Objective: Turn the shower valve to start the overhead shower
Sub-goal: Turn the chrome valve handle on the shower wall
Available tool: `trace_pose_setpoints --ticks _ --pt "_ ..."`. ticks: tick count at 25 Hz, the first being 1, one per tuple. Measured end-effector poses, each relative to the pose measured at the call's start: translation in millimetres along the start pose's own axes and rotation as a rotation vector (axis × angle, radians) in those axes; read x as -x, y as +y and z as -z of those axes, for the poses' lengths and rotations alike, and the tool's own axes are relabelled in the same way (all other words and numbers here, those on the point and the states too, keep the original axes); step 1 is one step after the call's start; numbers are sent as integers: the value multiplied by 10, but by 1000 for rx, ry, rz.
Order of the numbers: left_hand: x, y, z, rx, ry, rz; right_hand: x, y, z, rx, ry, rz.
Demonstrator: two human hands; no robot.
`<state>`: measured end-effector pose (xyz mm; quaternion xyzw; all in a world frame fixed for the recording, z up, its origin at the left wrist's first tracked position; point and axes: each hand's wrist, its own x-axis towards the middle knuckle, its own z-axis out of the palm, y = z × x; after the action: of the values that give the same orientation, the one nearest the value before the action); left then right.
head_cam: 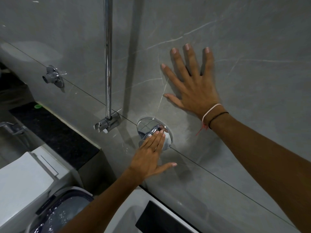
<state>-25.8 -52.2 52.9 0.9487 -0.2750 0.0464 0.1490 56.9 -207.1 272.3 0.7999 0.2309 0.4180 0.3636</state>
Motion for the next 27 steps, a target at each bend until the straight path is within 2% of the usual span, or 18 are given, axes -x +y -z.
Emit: trace_pose_setpoints --ticks 8,13,15,18,27 --pt "10 11 3 6 53 -1 2 -3 -31 -3 12 4" --pt "10 72 176 -2 33 30 1 20 1 3 17 1" --pt "73 88 266 12 85 32 -13 13 26 -10 -8 6" --pt "252 -5 547 13 197 85 -72 -53 134 -69 -31 -23" --pt "1124 -782 1872 -364 335 381 -897 -237 751 -292 34 -81"
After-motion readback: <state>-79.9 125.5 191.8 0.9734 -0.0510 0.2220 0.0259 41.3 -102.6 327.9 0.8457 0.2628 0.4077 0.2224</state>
